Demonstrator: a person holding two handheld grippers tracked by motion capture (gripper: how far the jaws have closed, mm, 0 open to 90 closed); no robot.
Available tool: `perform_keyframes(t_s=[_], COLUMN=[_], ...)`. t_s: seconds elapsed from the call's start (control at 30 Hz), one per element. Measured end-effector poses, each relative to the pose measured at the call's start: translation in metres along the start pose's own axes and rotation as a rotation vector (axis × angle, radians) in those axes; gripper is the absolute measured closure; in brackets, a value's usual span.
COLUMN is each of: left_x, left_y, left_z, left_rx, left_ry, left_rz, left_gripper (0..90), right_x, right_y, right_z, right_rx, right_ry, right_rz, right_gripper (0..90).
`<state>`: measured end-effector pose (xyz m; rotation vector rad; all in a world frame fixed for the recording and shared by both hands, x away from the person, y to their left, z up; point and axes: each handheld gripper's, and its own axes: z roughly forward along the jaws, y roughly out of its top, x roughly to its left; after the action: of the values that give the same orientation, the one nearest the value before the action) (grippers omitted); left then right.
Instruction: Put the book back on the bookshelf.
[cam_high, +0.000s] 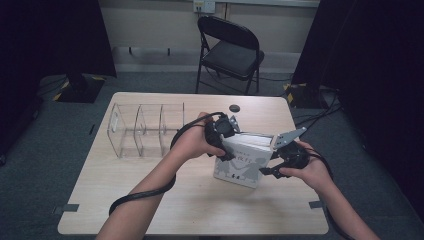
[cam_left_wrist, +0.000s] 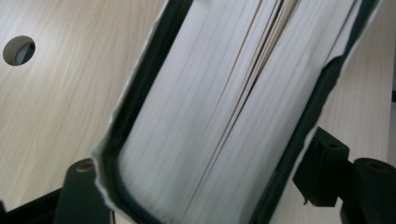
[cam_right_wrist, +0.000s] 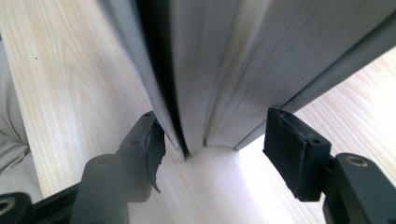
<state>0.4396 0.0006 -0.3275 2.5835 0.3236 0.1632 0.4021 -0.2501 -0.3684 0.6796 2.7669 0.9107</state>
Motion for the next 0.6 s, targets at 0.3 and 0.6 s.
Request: perform_keyframes(t_s=[0.3,0.6], left_x=[-0.006,-0.013], left_y=[0.0,0.001], left_z=[-0.005,-0.01], left_rx=[0.019,0.054], left_ry=[-0.021,-0.054], left_rz=[-0.022,-0.02], left_gripper=[40.7,47.9], right_x=[-0.004,-0.009], right_y=[-0.001,-0.004], right_z=[-0.001,-0.002], right_rx=[-0.007,-0.02], right_ry=[-0.032,-0.05], right_rz=[0.012,0.029], right_gripper=[38.1,37.9])
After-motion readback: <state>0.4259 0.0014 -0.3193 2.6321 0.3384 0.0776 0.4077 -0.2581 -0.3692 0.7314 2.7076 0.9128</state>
